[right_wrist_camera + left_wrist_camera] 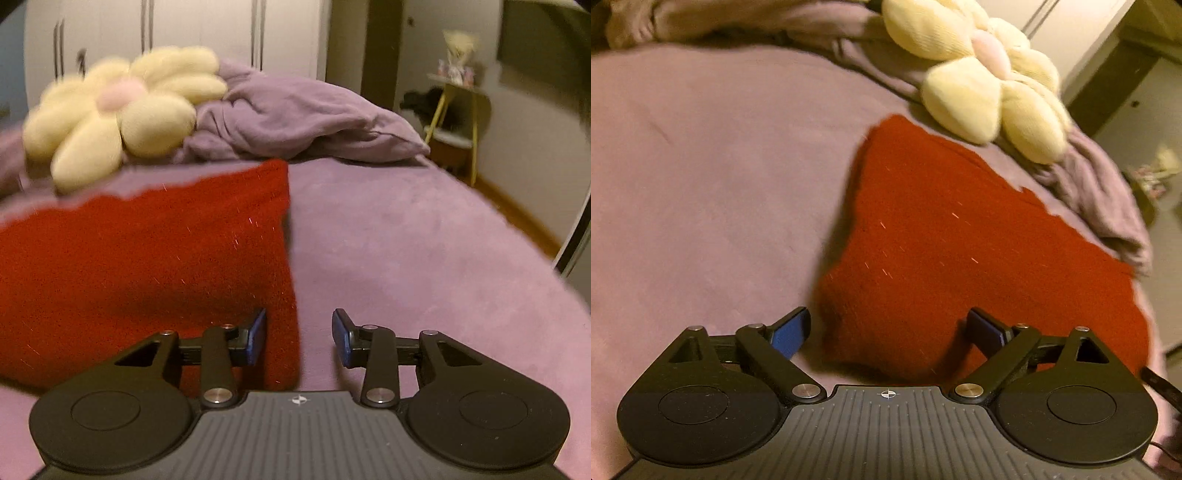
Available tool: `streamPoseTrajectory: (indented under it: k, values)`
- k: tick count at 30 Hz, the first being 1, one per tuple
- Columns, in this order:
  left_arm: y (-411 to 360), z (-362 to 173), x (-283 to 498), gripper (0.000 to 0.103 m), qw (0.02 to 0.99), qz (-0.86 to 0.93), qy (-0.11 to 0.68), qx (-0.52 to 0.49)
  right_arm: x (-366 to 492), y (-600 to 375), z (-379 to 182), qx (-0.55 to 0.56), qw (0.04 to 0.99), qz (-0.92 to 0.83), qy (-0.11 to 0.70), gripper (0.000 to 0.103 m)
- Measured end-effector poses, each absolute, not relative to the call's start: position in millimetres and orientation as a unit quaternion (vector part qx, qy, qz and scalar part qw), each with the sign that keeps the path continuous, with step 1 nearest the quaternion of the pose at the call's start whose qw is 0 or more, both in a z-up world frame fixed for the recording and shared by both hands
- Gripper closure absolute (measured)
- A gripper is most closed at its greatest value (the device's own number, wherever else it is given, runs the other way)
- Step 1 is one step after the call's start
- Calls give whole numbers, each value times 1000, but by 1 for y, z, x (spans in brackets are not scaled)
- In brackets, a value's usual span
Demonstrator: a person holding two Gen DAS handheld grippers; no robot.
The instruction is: Fold small clothes
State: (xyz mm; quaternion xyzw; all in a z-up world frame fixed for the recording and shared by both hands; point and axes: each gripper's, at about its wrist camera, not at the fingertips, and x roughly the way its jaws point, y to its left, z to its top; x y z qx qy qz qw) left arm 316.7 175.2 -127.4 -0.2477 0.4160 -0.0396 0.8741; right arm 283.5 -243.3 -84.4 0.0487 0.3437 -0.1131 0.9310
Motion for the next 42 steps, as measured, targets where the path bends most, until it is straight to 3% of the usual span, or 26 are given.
streamPoseTrajectory:
  k: [1,4,7,9,11,14,20,24,27,30,36,42]
  values:
    - [178,-130,316,8,870,-51,417,-259,279,-242,-78,64,936,-102,331,61]
    - [182,-137,319,9,862,-64,415,-284,269,-214,-64,67,951,-29,302,34]
    - [186,-144,326,17,850,-61,412,-324,271,-167,-59,38,954,51,295,32]
    - [191,-148,330,29,840,-55,408,-353,276,-136,-63,20,951,91,293,36]
    - [197,-152,334,39,829,-54,406,-382,284,-105,-69,-6,948,101,300,63]
    - [204,-159,339,43,814,-62,404,-413,298,-75,-84,-9,940,114,322,83]
    - [204,-159,347,42,816,-76,408,-402,298,-48,-100,-60,939,100,323,84]
    - [203,-151,346,61,823,-83,402,-394,292,-55,-92,-46,949,86,301,86]
    - [201,-142,346,67,828,-82,399,-385,300,-50,-116,-67,937,91,330,86]
    - [198,-126,344,69,835,-84,390,-380,301,-49,-114,-78,936,102,327,85]
    - [167,-76,340,70,871,-112,358,-318,277,-100,-85,2,956,76,283,83]
    - [89,-26,347,70,896,-178,333,-232,260,-156,-83,19,959,-8,281,82]
